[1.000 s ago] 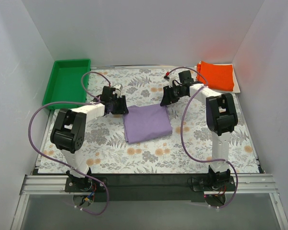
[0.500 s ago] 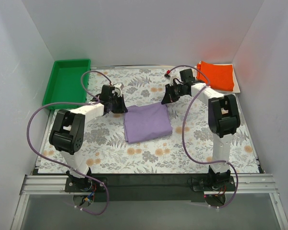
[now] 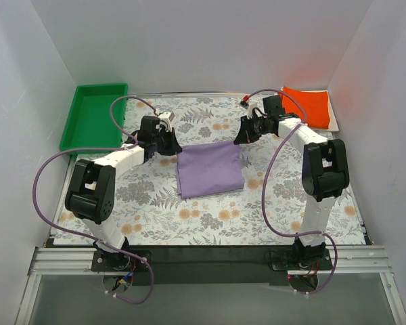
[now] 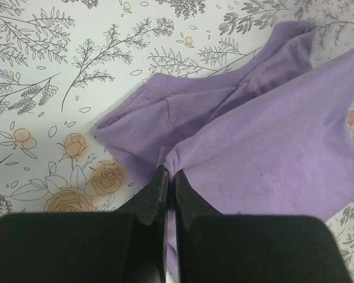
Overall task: Fold and stack the t-shirts
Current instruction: Fold the tshirt
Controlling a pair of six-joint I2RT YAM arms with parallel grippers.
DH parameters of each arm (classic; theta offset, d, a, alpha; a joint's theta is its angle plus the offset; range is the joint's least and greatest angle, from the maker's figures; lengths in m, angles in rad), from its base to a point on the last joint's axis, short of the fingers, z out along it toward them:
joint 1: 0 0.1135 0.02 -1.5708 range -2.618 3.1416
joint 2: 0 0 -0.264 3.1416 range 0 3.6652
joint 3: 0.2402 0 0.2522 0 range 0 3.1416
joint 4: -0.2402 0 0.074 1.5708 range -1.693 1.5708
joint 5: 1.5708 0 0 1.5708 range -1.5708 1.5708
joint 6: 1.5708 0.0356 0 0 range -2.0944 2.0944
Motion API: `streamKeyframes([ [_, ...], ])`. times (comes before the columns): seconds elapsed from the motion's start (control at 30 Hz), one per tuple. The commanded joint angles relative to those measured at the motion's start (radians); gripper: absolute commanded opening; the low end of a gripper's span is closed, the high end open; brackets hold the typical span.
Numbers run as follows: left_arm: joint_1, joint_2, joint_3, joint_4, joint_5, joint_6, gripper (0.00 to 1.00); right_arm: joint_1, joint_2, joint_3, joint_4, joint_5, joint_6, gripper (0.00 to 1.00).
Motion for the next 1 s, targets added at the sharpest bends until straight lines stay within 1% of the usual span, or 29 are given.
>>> streamKeyframes([
  [0.0, 0.004, 0.028, 0.015, 0.028, 0.003, 0.007, 0.00, -0.015, 0.004, 0.000, 0.015, 0.028, -0.005, 0.01],
  [0.23, 0.004, 0.097, 0.024, 0.062, -0.041, -0.007, 0.00, -0.021, 0.080, 0.045, 0.015, 0.058, -0.003, 0.01],
  [0.27, 0.004, 0.102, 0.026, 0.064, -0.043, -0.009, 0.01, -0.021, 0.086, 0.052, 0.015, 0.063, -0.002, 0.02],
  [0.33, 0.004, 0.116, 0.033, 0.068, -0.061, -0.022, 0.02, -0.021, 0.103, 0.062, 0.015, 0.077, 0.013, 0.08],
  [0.4, 0.004, 0.120, 0.039, 0.073, -0.072, -0.035, 0.10, -0.022, 0.108, 0.080, 0.015, 0.100, 0.036, 0.12],
  [0.43, 0.004, 0.120, 0.047, 0.073, -0.080, -0.039, 0.14, -0.022, 0.103, 0.085, 0.015, 0.106, 0.047, 0.16],
  [0.47, 0.004, 0.116, 0.050, 0.073, -0.101, -0.044, 0.23, -0.022, 0.096, 0.091, 0.015, 0.112, 0.056, 0.18],
  [0.57, 0.004, 0.072, 0.055, 0.073, -0.161, -0.073, 0.38, -0.022, 0.042, 0.080, 0.021, 0.152, 0.098, 0.27],
  [0.6, 0.004, 0.052, 0.052, 0.073, -0.204, -0.087, 0.56, -0.021, 0.004, 0.063, 0.026, 0.169, 0.102, 0.28],
  [0.63, 0.002, 0.032, 0.044, 0.073, -0.228, -0.145, 0.57, -0.022, -0.016, 0.053, 0.041, 0.176, 0.134, 0.31],
  [0.67, 0.004, -0.014, 0.023, 0.073, -0.247, -0.170, 0.64, -0.021, -0.035, 0.037, 0.053, 0.178, 0.153, 0.32],
  [0.7, 0.002, -0.034, 0.009, 0.073, -0.261, -0.188, 0.74, -0.021, -0.071, 0.005, 0.070, 0.160, 0.168, 0.34],
  [0.73, -0.001, -0.054, -0.003, 0.073, -0.277, -0.208, 0.74, -0.021, -0.084, -0.012, 0.091, 0.140, 0.203, 0.36],
  [0.77, -0.005, -0.079, -0.026, 0.073, -0.290, -0.258, 0.74, -0.019, -0.093, -0.021, 0.114, 0.118, 0.216, 0.36],
  [0.8, -0.008, -0.115, -0.036, 0.073, -0.284, -0.274, 0.74, -0.016, -0.096, -0.029, 0.127, 0.071, 0.230, 0.37],
  [0.87, -0.027, -0.140, -0.055, 0.073, -0.259, -0.320, 0.65, -0.009, -0.082, -0.050, 0.162, 0.004, 0.274, 0.37],
  [0.9, -0.034, -0.142, -0.057, 0.073, -0.217, -0.329, 0.62, -0.007, -0.058, -0.056, 0.174, -0.062, 0.294, 0.37],
  [0.93, -0.040, -0.136, -0.057, 0.073, -0.200, -0.340, 0.57, 0.002, -0.047, -0.070, 0.190, -0.087, 0.312, 0.37],
  [0.97, -0.045, -0.128, -0.057, 0.073, -0.180, -0.355, 0.54, 0.005, -0.036, -0.081, 0.241, -0.110, 0.349, 0.37],
])
